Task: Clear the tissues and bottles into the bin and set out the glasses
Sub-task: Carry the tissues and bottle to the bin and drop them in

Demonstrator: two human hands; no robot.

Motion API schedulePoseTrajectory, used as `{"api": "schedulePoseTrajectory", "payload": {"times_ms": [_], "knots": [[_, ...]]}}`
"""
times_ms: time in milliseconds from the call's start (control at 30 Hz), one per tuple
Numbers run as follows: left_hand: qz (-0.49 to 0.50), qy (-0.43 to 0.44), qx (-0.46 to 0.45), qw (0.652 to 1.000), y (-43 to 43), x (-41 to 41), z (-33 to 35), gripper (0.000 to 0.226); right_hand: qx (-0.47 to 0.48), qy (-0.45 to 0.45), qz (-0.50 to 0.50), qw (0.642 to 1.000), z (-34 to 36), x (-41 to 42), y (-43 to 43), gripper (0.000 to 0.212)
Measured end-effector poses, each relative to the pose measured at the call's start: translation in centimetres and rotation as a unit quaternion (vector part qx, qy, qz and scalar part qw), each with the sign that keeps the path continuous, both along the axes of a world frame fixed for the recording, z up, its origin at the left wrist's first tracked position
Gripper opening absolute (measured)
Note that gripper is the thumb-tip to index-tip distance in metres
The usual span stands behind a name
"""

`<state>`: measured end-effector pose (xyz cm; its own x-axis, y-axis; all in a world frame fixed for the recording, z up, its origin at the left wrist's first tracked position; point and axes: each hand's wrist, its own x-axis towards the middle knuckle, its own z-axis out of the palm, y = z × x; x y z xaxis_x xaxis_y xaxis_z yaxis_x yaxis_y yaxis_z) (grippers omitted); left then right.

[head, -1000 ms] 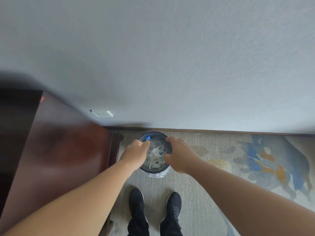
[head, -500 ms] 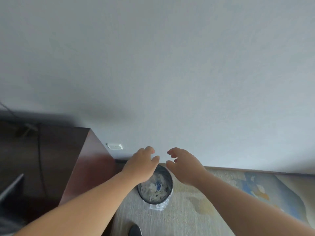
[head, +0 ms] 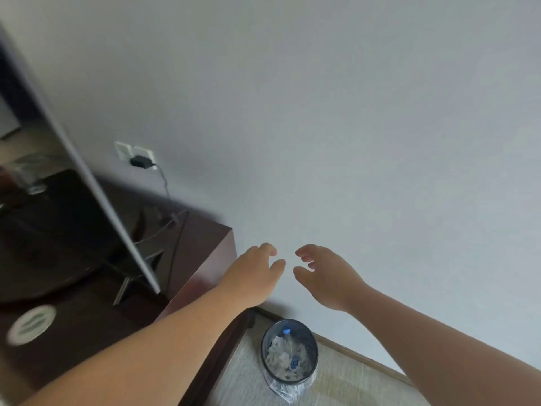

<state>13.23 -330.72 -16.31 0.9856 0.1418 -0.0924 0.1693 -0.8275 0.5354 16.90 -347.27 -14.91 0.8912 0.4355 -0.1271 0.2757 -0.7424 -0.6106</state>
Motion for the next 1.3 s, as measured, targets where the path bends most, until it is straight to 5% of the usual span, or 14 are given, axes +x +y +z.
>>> {"api": "schedulePoseTrajectory", "payload": {"times_ms": [433,800,1067,1300], "knots": [[0.210,-0.081,0.028,0.974,9.5,-21.4,6.5,0.037,0.030,-0.048,0.230,0.972,5.2,-13.5,13.4,0.038],[0.396,-0.078,0.030,0.914,20.6,-48.8,6.9,0.033,0.046,-0.057,0.397,0.915,5.7,-36.7,29.7,0.032],[0.526,-0.046,0.028,0.849,26.7,-69.2,5.7,0.040,0.040,-0.031,0.508,0.860,4.4,-54.0,39.0,0.038],[0.663,-0.018,0.011,0.748,29.6,-82.7,3.4,0.036,0.040,0.007,0.606,0.795,2.9,-66.3,46.8,0.038]]}}
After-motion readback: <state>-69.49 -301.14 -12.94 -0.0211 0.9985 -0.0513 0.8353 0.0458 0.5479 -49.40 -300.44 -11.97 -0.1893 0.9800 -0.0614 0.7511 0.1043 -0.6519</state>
